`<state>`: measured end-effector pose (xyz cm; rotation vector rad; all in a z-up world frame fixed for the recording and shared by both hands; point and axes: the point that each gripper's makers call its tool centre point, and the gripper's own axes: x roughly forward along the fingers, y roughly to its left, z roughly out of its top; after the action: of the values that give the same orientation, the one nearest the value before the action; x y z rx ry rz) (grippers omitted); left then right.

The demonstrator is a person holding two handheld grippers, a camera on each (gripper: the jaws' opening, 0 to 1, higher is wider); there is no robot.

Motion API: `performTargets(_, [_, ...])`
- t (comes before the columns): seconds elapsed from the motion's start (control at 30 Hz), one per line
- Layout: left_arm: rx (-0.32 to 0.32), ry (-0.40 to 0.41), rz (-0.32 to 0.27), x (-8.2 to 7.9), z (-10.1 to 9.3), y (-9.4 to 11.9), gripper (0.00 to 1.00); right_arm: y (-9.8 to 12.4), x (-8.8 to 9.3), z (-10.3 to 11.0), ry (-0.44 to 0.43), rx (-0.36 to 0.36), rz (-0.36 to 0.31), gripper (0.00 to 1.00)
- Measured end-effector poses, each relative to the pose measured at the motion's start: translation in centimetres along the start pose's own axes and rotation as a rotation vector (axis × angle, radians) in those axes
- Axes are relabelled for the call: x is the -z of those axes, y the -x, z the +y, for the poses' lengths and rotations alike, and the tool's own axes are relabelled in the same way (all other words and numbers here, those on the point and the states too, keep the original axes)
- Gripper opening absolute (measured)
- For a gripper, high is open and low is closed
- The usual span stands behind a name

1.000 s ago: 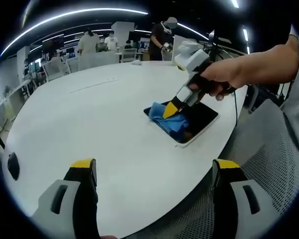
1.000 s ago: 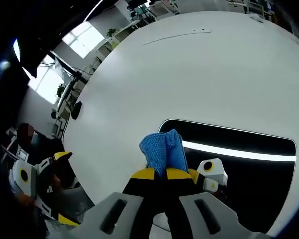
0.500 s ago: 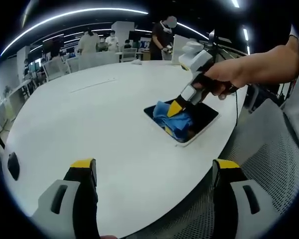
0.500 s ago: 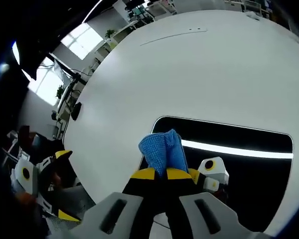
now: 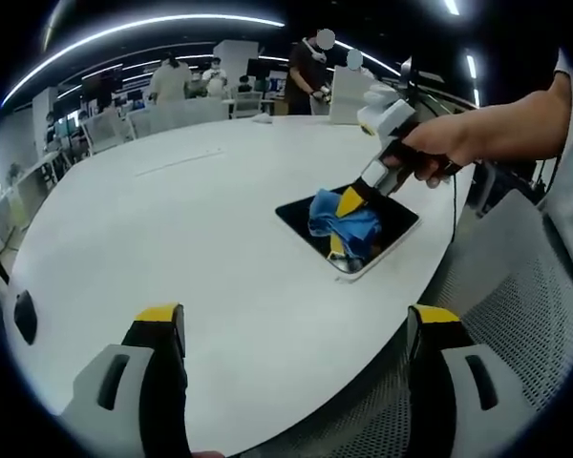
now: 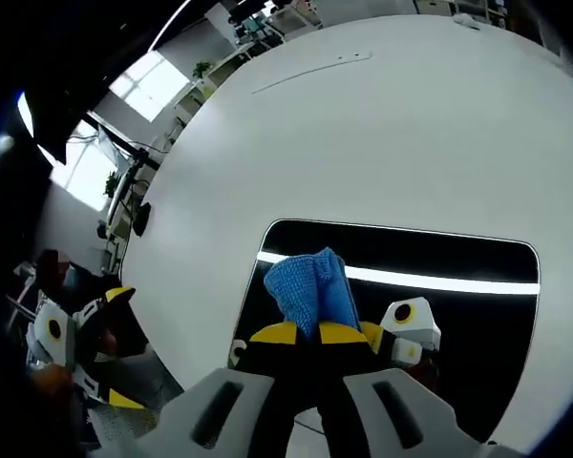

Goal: Wipe the mirror surface with the cleaning cloth until all visible marks leave the cleaned area.

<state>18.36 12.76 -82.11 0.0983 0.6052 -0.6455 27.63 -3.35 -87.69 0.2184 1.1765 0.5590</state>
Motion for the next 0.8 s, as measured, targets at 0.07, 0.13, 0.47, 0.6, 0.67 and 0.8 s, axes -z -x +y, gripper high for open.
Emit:
performTargets(0.07, [-0.001,-0.001,0.004,0.0,-0.1,0.0,0.97,0.0,0.0,-0.3,-0.007,-0.001,-0.002,0.0])
performTargets(0.13, [0.001,0.0,0.004,0.1,-0.1,0.0,0.97,0.1,-0.1,-0.6,-0.015,-0.002,-0.006,0.0])
performTargets(0.47, [0.003,0.001,0.002,0.1,-0.1,-0.1,0.97,1.8,0.2,-2.6,-0.028,0.016,-0.004,0.0])
performTargets(0.6, [0.003,0.002,0.001,0.0,-0.2,-0.1,0.97,2.2,0.2,-3.8,-0.044,0.021,-0.012,0.0])
performTargets(0.67, [0.0,-0.001,0.004,0.0,-0.2,-0.1,0.97,2.4,0.2,-4.2,-0.04,0.025,-0.013,0.0])
performTargets(0.8, [-0.014,0.008,-0.009,-0.3,0.0,0.1,0.96,2.6,0.2,-4.7,-0.023,0.025,-0.016,0.0])
